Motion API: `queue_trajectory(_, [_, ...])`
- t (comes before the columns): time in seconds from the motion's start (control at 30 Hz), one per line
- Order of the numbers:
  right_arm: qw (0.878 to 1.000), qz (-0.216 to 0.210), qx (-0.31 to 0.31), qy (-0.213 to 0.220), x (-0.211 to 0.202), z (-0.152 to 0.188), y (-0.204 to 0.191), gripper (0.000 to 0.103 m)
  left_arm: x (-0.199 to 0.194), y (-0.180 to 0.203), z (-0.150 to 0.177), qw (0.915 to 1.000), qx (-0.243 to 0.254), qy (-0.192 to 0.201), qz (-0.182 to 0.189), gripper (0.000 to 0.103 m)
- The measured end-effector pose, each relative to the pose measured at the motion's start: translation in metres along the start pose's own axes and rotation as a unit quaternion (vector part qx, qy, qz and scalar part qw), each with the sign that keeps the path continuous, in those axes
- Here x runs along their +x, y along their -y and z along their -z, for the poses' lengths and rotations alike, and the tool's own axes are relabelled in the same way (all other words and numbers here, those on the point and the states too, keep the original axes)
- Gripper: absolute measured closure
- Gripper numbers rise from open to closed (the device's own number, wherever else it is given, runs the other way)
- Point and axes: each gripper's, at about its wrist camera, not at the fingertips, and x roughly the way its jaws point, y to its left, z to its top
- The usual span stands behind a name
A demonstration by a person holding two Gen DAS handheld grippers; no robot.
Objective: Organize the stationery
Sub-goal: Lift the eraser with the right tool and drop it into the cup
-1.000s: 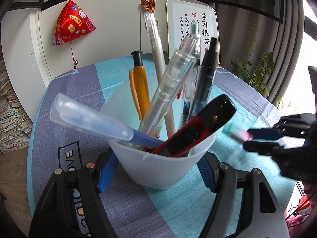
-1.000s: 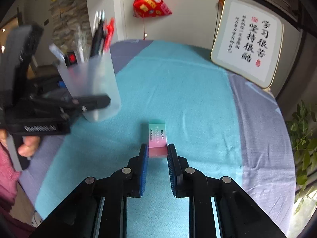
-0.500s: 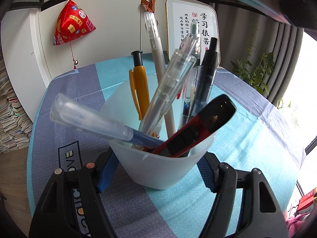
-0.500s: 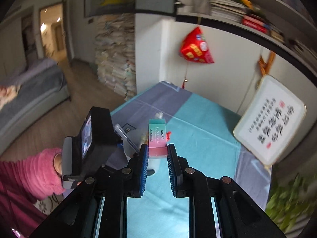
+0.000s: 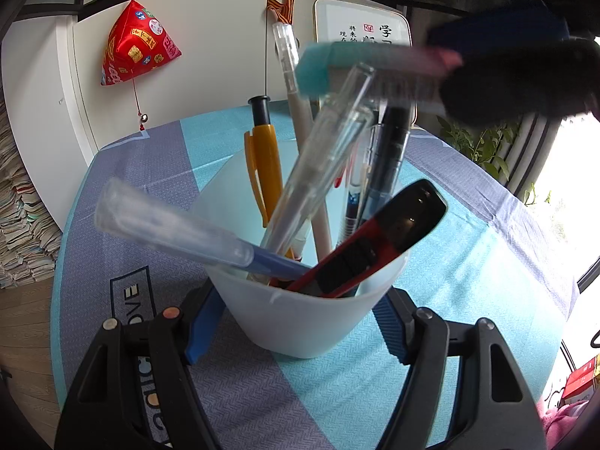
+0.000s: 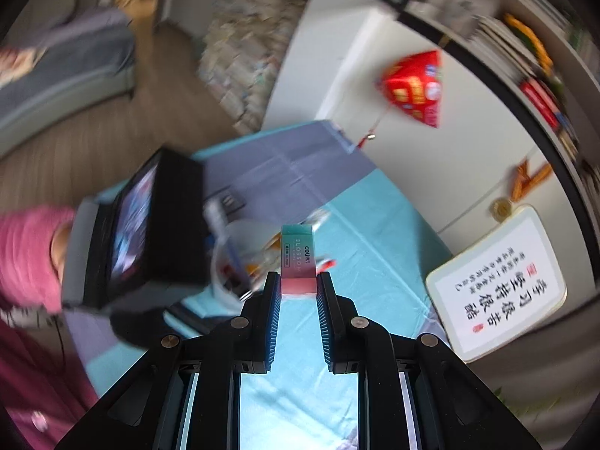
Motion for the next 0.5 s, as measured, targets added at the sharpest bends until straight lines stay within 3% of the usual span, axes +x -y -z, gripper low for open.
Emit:
queue_trajectory(0.2, [0.999,-0.016,-0.03,-0.033,0.012,-0.002,-0.003,0.083,0.0,0.0,0.0,1.0,0.001,0.0,0.0,0.031])
queue_trajectory(0.5, [0.998,-0.045,-0.029,-0.042,0.014,-0.013,0.009,0.083,0.0,0.0,0.0,1.0,0.001,0.0,0.0,0.031])
